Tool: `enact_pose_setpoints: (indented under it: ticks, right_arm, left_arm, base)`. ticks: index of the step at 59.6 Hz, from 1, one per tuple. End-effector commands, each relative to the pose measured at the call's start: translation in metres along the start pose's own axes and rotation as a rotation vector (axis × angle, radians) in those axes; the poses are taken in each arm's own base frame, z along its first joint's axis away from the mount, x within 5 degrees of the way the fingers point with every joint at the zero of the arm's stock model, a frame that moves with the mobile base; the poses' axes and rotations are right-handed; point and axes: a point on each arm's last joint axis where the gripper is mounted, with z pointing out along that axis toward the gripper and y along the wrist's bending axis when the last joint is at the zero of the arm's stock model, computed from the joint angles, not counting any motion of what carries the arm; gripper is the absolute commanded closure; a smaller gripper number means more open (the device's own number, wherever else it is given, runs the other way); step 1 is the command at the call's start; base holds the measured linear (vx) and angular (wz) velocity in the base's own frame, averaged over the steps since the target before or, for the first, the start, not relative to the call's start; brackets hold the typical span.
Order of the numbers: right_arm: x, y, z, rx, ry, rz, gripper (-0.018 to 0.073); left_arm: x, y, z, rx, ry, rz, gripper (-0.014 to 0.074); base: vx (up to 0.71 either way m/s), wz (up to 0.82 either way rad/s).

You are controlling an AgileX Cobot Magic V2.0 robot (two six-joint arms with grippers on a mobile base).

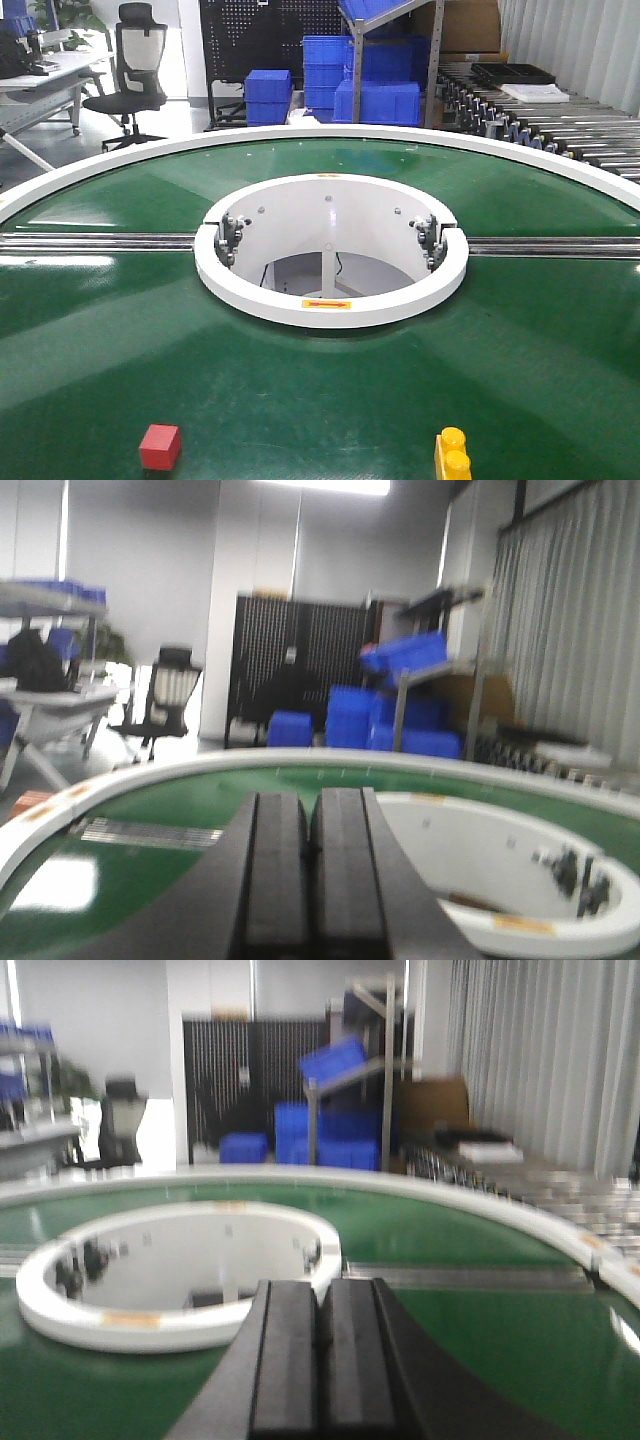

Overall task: Pick red and yellow blocks into blue bin
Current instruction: 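Position both grippers above the red cube and yellow brick, then lower the right gripper onto the yellow brick and close it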

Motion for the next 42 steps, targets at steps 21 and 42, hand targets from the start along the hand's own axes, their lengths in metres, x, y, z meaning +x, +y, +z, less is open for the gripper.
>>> enact_pose_setpoints:
  ticks: [21, 42]
  right_arm:
    - [0.006, 0.005, 0.074, -0.068, 0.503, 0.016, 0.0569]
    - [0.028, 0.009, 0.095, -0.094, 0.688, 0.046, 0.0561]
  left_arm:
    - [0.004, -0.001, 0.060, -0.024, 0.534, 0.065, 0.0603]
    - [0.017, -0.002, 0.069, -0.023, 0.638, 0.010, 0.0603]
  base:
    - [0.00, 0.00]
    - [0.00, 0.00]
